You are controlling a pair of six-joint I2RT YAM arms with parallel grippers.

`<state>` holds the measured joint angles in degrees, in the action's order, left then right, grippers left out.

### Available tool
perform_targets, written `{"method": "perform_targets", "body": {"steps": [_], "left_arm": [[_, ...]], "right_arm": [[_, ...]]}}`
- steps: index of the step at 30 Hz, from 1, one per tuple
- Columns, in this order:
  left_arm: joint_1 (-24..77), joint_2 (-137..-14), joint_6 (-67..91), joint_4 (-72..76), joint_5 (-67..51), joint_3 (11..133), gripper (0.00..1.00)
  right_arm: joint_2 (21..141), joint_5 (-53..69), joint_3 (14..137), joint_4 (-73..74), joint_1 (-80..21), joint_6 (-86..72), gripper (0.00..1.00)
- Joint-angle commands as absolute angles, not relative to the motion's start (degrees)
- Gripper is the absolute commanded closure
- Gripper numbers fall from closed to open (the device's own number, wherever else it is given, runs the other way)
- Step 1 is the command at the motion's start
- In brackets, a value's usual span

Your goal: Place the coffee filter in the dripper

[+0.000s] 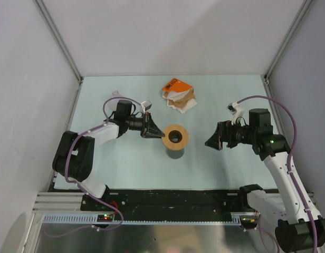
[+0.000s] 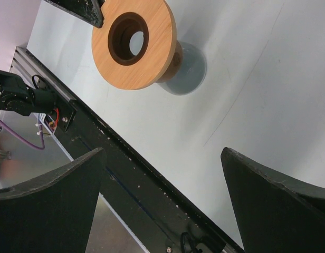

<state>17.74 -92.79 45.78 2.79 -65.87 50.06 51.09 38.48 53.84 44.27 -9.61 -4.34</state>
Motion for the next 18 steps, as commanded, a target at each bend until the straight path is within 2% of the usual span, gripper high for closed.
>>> {"method": "perform_targets", "body": {"steps": [1, 3, 5, 7, 15, 18], "left_arm": [[17.9, -92.54, 41.8, 0.89, -65.26, 51.39, 0.85], [17.88, -92.59, 40.75, -0.68, -64.72, 51.61, 0.77], [17.98, -92.56, 39.54, -2.94, -64.15, 52.1, 0.65], [18.03, -92.62, 39.02, -3.88, -63.81, 52.4, 0.57], [18.76, -92.59, 38.85, -4.51, -63.74, 53.17, 0.46], [18.69, -91.12, 38.73, -4.94, -63.7, 52.58, 0.32]], "right_arm": [[50.98, 39.73, 53.7, 42.64, -9.39, -4.77, 0.03], [51.15, 39.79, 53.7, 42.28, -9.36, -4.88, 0.03], [51.35, 39.81, 53.7, 41.97, -9.37, -5.07, 0.03], [51.47, 39.81, 53.7, 41.76, -9.4, -5.16, 0.03], [51.59, 39.64, 53.38, 41.51, -9.39, -5.24, 0.03], [51.59, 39.76, 53.35, 41.44, -9.36, -5.27, 0.03]]}}
